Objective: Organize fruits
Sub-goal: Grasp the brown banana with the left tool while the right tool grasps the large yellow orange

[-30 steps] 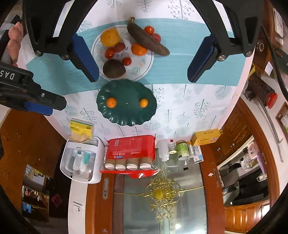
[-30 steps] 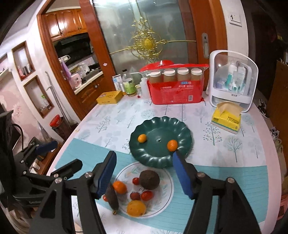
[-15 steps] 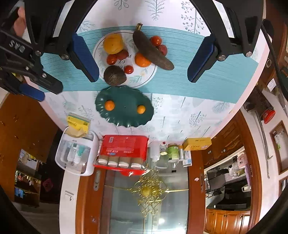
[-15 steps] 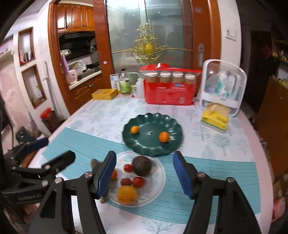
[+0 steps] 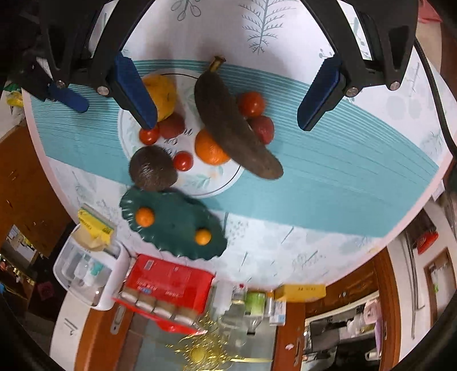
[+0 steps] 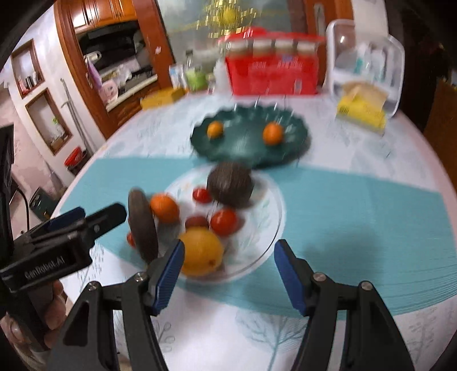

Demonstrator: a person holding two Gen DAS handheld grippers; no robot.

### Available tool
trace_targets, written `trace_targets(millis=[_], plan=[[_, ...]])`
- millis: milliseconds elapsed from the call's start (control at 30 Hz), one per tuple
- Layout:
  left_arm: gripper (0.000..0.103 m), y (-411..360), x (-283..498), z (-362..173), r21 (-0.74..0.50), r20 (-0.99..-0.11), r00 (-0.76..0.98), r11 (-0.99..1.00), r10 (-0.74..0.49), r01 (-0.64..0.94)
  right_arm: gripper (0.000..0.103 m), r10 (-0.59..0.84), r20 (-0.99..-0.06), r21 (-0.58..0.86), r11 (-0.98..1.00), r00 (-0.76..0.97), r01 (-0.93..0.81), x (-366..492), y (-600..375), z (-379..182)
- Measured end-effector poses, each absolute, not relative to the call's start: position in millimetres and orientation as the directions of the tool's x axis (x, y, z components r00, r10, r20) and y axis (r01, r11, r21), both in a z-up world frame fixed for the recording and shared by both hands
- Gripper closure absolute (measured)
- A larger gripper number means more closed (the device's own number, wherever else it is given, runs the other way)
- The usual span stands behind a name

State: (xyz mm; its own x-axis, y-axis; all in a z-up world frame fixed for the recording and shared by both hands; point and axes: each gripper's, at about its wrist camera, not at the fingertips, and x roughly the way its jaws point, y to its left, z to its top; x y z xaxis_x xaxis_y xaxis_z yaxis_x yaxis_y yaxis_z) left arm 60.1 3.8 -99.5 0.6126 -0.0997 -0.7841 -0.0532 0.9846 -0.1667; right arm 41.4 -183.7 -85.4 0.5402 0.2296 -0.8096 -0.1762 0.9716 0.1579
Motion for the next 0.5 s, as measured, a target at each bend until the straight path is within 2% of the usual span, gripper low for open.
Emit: trace_targets(millis=[267,333,400,467,500], plan=[[0.006,19.3,82.4,-122.7,-0.244,-0.811,0.570,0.962,-0.133,-0.123,0.037,0.243,-0.832,0.141,0.962,0.499,-0.234,51.4,-157.6,-111.9],[0.009,21.1,89.6,-128.1,-0.245,-0.820,0.557,0.960,-0.130,-0.136,0.037,0.246,-0.835,0.140,0.960,0.492,-0.242,54.4,-153.6,-116.7],[0.025,21.7,97.4,-135.1,-0.246,-0.833,0.537,0.959,-0.134,-0.141,0.037,0.246,-0.841,0.143,0.960,0.482,-0.241,58.3,-152.1,-121.8],[0.036,23.2,102.7,-140.7,-0.260,-0.843,0.516,0.955,-0.153,-0.140,0.037,0.266,-0.841,0.165,0.955,0.471,-0.245,61.4,-150.8,-126.3],[0.039,23.6,105.0,-143.2,-0.278,-0.843,0.509,0.951,-0.172,-0.139,0.037,0.270,-0.840,0.168,0.954,0.471,-0.248,62.6,-150.2,-127.1]])
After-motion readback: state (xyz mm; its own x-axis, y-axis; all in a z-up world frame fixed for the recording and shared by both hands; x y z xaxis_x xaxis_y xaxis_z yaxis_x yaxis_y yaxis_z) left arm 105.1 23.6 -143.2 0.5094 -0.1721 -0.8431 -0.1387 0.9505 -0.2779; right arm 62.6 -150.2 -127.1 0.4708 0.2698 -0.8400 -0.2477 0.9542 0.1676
